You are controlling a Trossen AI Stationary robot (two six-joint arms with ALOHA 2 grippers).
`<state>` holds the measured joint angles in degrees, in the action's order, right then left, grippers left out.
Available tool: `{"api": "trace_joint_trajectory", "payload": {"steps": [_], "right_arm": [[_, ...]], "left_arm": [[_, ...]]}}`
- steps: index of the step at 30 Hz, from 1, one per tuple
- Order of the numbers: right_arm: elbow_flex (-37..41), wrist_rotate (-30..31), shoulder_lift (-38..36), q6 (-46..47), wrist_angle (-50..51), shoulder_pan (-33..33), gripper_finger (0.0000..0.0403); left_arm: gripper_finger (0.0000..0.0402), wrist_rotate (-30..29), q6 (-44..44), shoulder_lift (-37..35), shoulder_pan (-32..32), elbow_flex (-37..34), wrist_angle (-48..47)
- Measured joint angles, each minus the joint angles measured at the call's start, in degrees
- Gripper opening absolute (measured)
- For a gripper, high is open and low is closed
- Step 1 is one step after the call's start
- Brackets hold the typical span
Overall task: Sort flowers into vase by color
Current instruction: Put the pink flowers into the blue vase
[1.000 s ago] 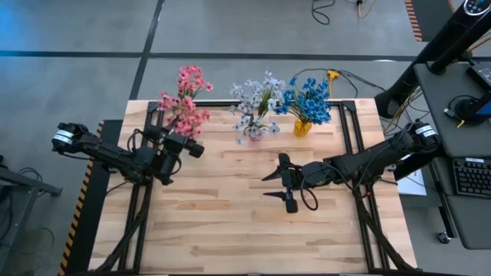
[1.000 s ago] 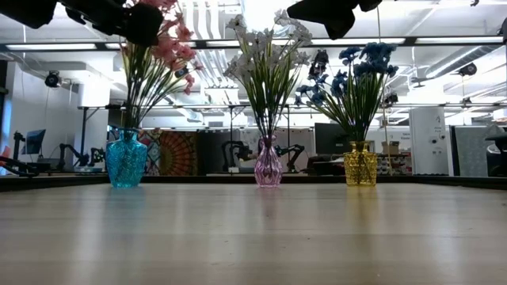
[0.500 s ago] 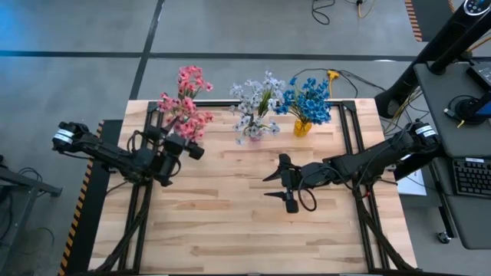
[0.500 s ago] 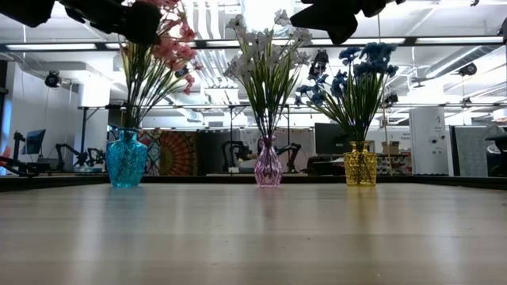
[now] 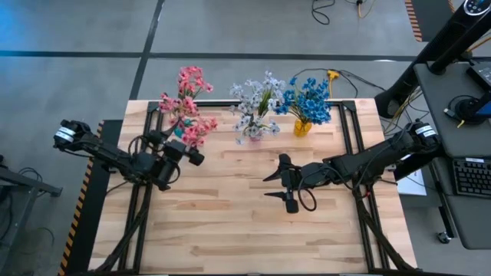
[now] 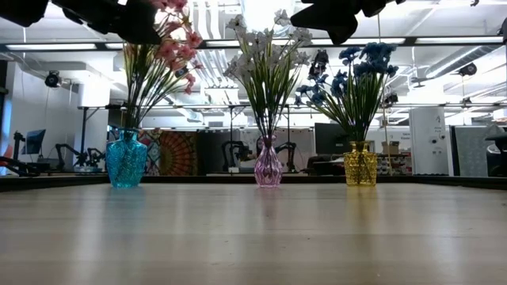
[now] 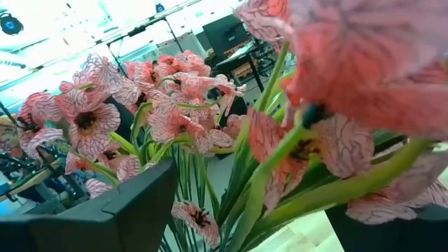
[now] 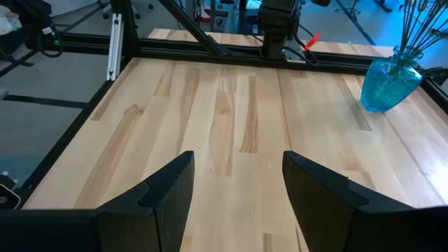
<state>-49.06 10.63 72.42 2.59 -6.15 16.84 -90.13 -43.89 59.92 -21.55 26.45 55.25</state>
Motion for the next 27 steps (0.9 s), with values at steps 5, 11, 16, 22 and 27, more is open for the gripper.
{"api": "trace_joint_trajectory", "payload": {"steps": [5,11,16,22,27], "right_arm": [[0.0,0.0,0.0,0.7,0.0,0.0,0.0210],[0.0,0.0,0.0,0.9,0.2,0.0,0.0210],[0.0,0.0,0.0,0.9,0.2,0.0,0.0210],[0.0,0.0,0.0,1.3,0.4,0.0,0.0210],[0.0,0.0,0.0,1.5,0.4,0.0,0.0210]], "left_arm": [[0.0316,0.0,0.1,0.0,-0.6,-0.3,-0.4],[0.0316,0.0,0.5,0.5,-1.1,-0.3,-0.7],[0.0316,0.0,0.5,1.7,-1.2,-0.3,-0.6],[0.0316,0.0,0.5,2.4,-1.2,-0.3,-0.6],[0.0316,0.1,0.5,2.4,-1.7,-0.3,-0.5]]}}
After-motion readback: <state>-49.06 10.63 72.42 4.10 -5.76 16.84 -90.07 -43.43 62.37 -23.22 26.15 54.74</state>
